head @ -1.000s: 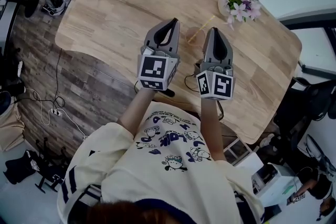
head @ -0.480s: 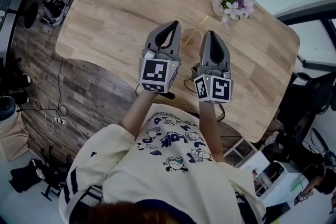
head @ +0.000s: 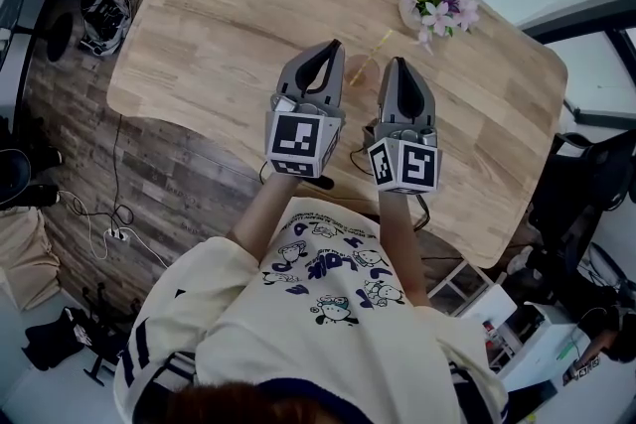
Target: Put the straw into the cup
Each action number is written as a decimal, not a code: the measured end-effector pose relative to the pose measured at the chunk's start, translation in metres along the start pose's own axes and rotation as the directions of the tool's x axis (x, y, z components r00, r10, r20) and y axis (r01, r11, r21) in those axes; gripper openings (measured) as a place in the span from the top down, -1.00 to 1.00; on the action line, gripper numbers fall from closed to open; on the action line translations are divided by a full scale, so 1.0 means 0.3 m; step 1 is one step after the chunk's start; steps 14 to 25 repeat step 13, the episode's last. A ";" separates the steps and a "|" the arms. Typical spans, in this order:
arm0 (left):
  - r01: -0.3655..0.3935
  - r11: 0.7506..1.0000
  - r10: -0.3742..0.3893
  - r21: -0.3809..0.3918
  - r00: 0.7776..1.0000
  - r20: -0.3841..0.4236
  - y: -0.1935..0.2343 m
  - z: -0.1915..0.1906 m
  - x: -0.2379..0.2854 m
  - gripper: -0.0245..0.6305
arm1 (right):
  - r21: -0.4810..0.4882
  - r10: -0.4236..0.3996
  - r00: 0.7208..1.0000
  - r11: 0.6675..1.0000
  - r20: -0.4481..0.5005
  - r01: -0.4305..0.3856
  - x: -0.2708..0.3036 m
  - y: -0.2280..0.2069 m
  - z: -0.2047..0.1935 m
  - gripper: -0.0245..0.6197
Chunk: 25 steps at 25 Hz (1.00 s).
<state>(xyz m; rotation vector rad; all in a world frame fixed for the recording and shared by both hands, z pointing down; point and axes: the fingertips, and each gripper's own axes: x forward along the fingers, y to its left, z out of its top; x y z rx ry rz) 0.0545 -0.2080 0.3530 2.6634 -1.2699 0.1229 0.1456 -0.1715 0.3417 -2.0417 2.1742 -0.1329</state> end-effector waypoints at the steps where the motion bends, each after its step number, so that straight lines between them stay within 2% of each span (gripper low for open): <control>1: 0.001 1.000 -0.001 0.000 1.000 0.001 -0.002 0.002 0.000 0.83 | 0.000 0.000 1.000 1.000 -0.001 0.000 0.000 0.000 0.000 0.87; 25: 0.000 1.000 0.000 -0.014 1.000 0.000 -0.001 -0.001 -0.008 0.83 | 0.012 -0.010 1.000 1.000 -0.001 0.010 -0.009 -0.002 -0.002 0.87</control>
